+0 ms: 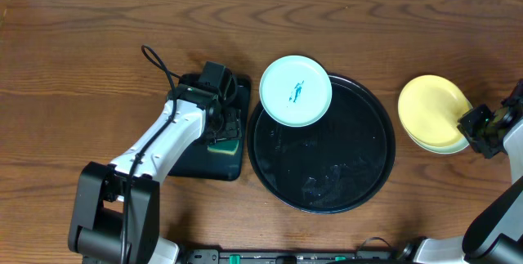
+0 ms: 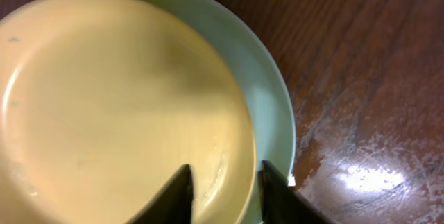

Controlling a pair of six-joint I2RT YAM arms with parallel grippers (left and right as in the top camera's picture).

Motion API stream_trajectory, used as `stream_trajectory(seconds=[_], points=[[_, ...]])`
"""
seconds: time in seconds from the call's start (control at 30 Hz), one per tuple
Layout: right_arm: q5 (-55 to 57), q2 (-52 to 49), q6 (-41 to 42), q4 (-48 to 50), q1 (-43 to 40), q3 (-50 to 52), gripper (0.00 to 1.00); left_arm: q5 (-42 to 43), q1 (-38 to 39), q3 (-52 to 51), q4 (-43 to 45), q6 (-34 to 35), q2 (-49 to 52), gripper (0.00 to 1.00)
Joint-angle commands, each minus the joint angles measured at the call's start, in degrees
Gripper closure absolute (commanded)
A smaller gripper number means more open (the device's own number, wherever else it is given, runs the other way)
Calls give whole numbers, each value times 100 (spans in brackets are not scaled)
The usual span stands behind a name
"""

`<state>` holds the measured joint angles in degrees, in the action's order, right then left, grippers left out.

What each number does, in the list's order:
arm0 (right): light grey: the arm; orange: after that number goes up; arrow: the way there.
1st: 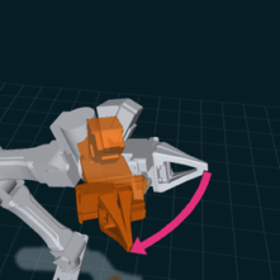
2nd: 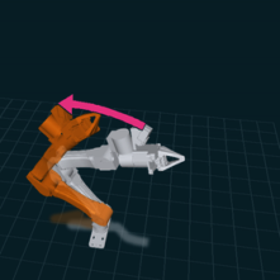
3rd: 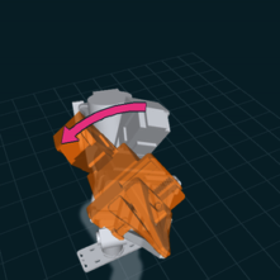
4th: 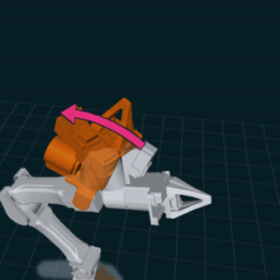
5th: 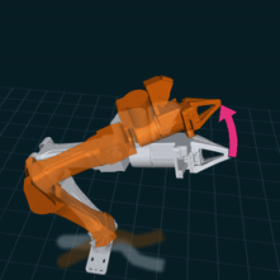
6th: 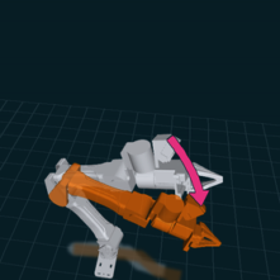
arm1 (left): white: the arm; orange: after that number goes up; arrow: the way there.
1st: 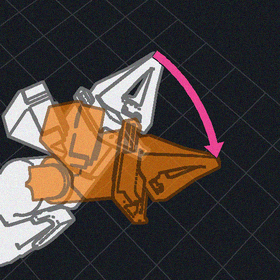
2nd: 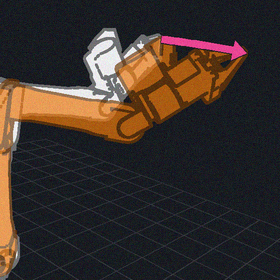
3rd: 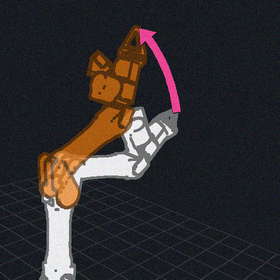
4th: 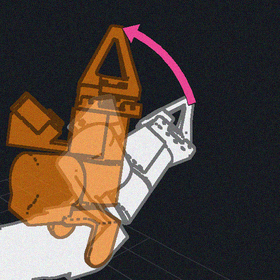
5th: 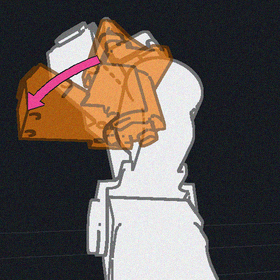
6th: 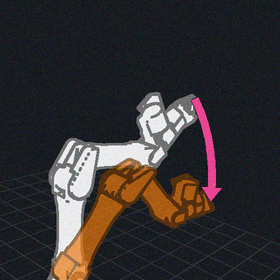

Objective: Clean dirty plates on tray and stack at the side
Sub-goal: 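Carry the yellow plate right and lower it onto the pale green plate, then release the yellow plate and grip the remaining pale green plate rim with right gripper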

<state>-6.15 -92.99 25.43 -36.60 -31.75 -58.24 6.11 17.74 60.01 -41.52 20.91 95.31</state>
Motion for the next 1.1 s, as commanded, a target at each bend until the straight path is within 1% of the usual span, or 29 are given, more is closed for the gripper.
stream_trajectory(seconds=[0.0,0.07,0.23,0.37,0.43,0.6,0.63,0.7,0.8,0.83,1.07], points=[[-192,9,48,26,-13,-98,60,33,2,-72,4,-33,-4,27],[-514,9,46,81,-13,-98,56,33,2,-72,7,-33,-4,27],[-1388,7,-15,291,59,-98,53,33,2,-72,20,-33,-4,27],[-2065,7,-450,538,391,-98,52,33,2,-72,20,-31,-4,27],[-2286,7,-822,669,702,-98,51,33,2,-72,22,-31,-4,27],[-2326,7,-1641,916,1714,-101,49,33,2,-72,22,-31,-4,27],[-2323,7,-1803,1003,2035,-105,48,33,2,-72,20,-31,-4,27],[-2225,7,-1888,1049,2422,-146,48,33,2,-72,20,-31,-4,27],[-1974,7,-1998,1029,2909,-280,56,33,2,-72,20,-31,-4,27],[-1967,4,-2079,1003,3053,-345,57,33,2,-72,20,-31,-4,27],[-1563,-2,-2072,1178,3755,-595,56,33,2,-72,22,-31,-4,27]])
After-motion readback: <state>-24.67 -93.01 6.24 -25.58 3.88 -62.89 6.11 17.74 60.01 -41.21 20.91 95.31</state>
